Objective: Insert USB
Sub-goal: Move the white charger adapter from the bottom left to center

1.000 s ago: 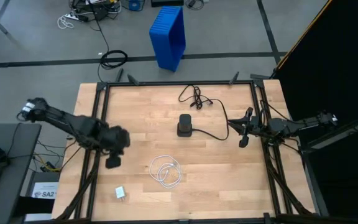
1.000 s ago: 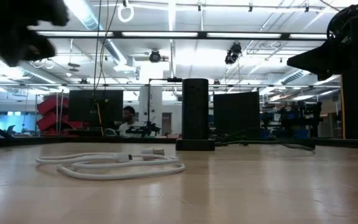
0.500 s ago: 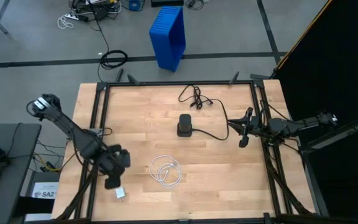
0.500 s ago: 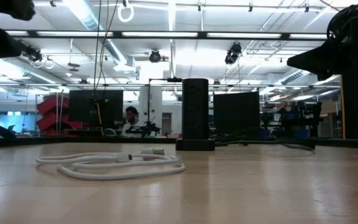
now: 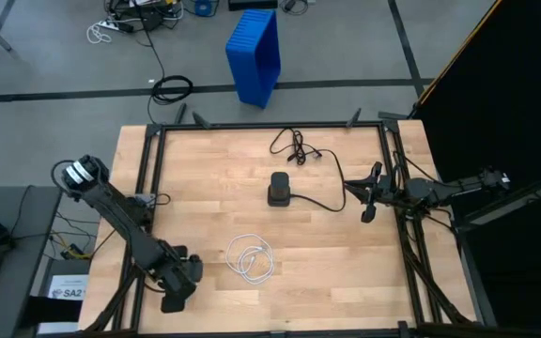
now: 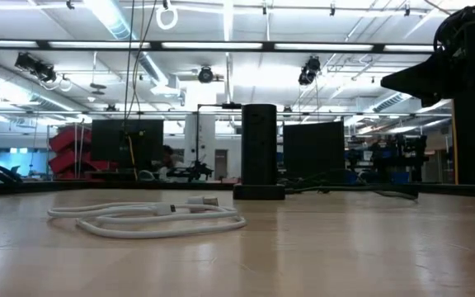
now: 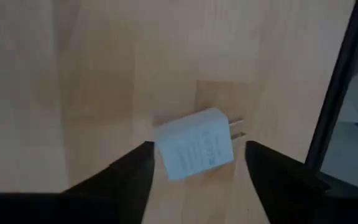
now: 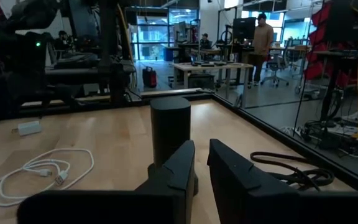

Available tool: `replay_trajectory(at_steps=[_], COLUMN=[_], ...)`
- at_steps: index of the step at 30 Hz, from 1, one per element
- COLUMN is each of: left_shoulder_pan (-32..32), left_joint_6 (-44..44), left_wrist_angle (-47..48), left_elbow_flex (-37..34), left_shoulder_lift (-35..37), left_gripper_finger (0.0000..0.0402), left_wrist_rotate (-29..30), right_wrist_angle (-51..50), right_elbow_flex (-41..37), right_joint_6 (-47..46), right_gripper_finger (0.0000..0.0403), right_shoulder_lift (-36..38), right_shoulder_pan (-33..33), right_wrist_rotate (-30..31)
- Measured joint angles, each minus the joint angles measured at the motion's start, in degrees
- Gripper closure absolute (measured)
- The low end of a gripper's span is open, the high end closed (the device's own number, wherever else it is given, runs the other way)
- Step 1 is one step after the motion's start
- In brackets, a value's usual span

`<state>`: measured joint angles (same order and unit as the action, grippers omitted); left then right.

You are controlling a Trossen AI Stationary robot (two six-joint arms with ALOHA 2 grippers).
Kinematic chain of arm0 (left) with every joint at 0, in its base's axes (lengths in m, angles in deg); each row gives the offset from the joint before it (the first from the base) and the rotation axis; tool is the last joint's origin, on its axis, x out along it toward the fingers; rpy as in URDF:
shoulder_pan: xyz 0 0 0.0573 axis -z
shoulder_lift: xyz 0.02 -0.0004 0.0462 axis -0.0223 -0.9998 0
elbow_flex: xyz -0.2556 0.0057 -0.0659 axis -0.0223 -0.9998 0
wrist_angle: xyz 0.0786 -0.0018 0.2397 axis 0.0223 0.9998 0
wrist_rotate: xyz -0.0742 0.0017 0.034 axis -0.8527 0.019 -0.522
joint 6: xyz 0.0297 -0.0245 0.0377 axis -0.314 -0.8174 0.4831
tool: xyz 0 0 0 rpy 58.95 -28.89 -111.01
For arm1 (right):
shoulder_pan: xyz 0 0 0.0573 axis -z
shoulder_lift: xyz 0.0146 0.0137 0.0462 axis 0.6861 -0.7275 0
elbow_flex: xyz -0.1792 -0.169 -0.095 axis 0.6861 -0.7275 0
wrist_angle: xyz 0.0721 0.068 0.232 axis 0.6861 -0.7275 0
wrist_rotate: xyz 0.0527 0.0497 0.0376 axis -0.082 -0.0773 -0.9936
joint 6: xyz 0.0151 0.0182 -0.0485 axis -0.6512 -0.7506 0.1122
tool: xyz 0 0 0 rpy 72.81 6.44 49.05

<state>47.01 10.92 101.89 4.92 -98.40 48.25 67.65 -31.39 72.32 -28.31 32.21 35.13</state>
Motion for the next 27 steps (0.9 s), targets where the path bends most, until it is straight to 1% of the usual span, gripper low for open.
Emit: replay_trajectory(at_steps=[3, 6, 12, 19, 21, 27], left_shoulder_pan=[0.3, 0.5, 2.3, 4.5, 5.1, 5.8], left_joint_6=[-3.7, -6.7, -13.1, -16.8, -17.1, -17.2], left_wrist_angle=[-0.6, -2.2, -1.4, -1.3, -1.5, -1.6], left_elbow_flex=[0.0, 0.0, 0.0, 0.0, 0.0, 0.0], left_shoulder_lift=[0.0, 0.0, -0.9, -0.9, -1.7, -5.8], left_gripper_finger=[0.0134, 0.0131, 0.0131, 0.0131, 0.0131, 0.0131], left_wrist_rotate=[2.5, 5.0, 5.4, 9.5, 9.6, 7.3], right_wrist_angle=[0.0, 0.0, 0.0, 0.0, 0.0, 0.4], right_elbow_flex=[0.0, 0.0, 0.0, 0.0, 0.0, 0.0], right_joint_6=[0.0, 0.0, 0.0, 0.0, 0.0, 0.0], right_gripper_finger=[0.0375, 0.0371, 0.0369, 0.0377, 0.0378, 0.0373], right_shoulder_lift=[0.0, 0.0, 0.0, 0.0, 0.0, 0.0], right_shoulder_pan=[0.0, 0.0, 0.0, 0.0, 0.0, 0.0], right_wrist_rotate=[0.0, 0.0, 0.0, 0.0, 0.0, 0.0])
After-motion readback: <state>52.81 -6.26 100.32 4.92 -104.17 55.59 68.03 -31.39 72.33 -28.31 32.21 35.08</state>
